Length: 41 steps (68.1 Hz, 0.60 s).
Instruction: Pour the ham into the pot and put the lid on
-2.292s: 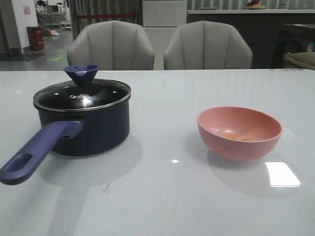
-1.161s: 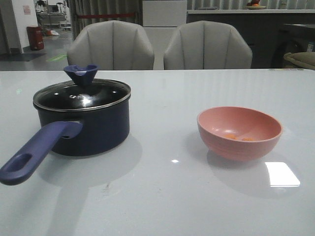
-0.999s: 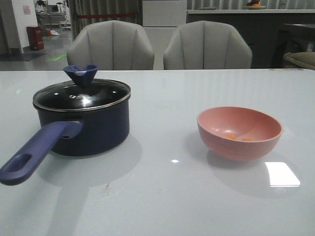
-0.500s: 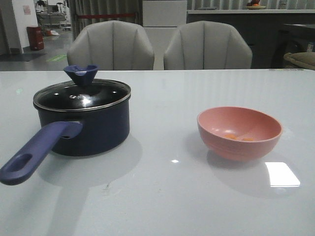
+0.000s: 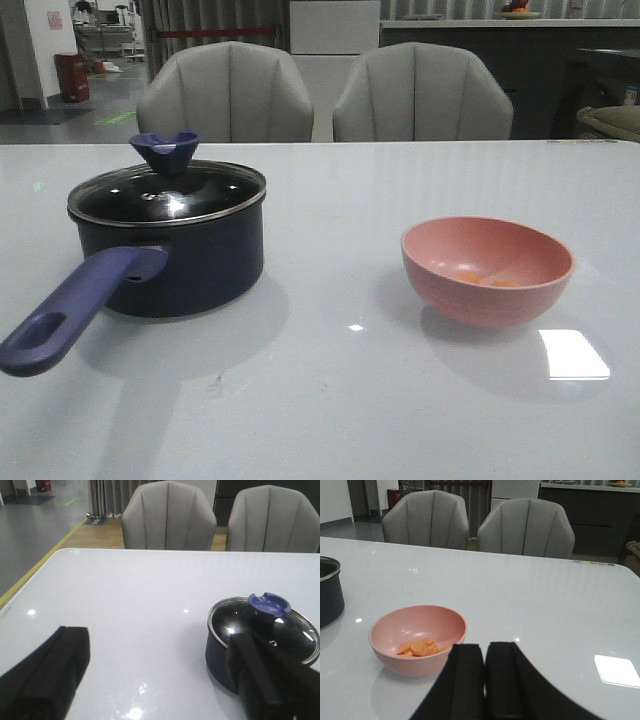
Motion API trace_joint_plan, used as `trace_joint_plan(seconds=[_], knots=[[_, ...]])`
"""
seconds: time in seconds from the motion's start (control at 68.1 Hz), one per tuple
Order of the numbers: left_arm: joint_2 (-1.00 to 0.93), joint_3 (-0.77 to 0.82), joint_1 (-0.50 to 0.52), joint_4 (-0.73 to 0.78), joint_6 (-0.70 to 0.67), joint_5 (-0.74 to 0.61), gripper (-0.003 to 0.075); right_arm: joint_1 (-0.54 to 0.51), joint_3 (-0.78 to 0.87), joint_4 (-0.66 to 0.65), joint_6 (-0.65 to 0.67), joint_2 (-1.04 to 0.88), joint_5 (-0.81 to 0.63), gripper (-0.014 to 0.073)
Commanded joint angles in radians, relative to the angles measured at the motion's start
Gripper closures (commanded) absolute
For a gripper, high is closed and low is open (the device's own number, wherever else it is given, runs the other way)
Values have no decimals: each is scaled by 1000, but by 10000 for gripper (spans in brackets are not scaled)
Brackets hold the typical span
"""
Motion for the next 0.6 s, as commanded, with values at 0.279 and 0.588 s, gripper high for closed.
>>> trace_joint_plan(seconds=[0.279,0.588], knots=[[429,-414,-7,-72,-4,238,64,0,-4,-5,1,-19,-89,433],[805,-690,-82,-128,-18,346,64,0,-4,-5,1,-19,-89,433]])
